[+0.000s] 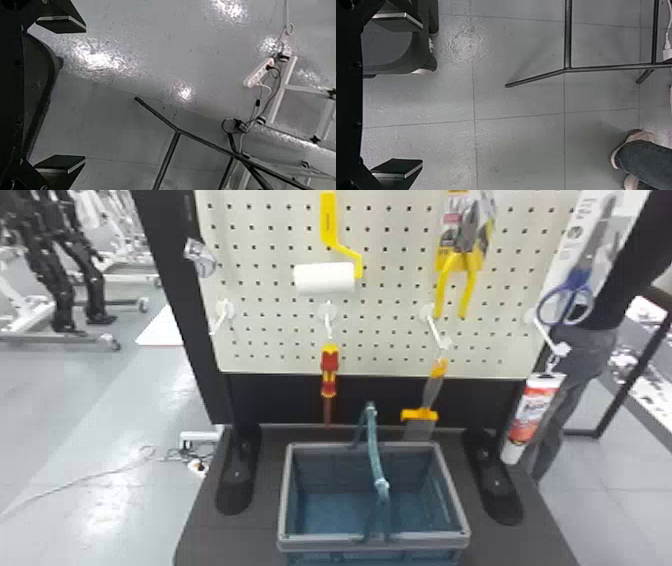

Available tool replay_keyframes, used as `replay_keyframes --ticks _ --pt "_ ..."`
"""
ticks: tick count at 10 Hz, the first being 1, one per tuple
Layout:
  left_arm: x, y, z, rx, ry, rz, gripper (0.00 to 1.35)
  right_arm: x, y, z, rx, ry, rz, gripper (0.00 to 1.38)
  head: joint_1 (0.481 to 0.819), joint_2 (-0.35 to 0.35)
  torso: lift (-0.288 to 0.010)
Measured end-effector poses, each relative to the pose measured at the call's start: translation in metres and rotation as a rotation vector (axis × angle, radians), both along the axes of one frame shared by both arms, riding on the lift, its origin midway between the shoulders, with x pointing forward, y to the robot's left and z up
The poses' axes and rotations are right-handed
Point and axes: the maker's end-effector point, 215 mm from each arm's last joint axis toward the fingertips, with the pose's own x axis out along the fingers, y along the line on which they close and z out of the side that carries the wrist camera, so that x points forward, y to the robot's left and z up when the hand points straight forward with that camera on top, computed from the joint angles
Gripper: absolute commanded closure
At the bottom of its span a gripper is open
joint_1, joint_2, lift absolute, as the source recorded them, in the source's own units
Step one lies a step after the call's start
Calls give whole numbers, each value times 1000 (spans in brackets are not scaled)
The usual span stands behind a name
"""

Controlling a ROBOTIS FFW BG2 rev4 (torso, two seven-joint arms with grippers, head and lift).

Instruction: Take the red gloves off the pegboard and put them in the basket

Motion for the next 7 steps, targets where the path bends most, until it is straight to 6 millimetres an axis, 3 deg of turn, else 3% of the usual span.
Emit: replay_keyframes --ticks 2,7 --pt "-20 -3 -12 -36 68 35 142 -7 -1 -2 7 2 -21 90 549 0 -100" --pt "-26 -4 -15 -50 84 73 142 -16 -4 -5 9 25 -49 91 549 0 -100"
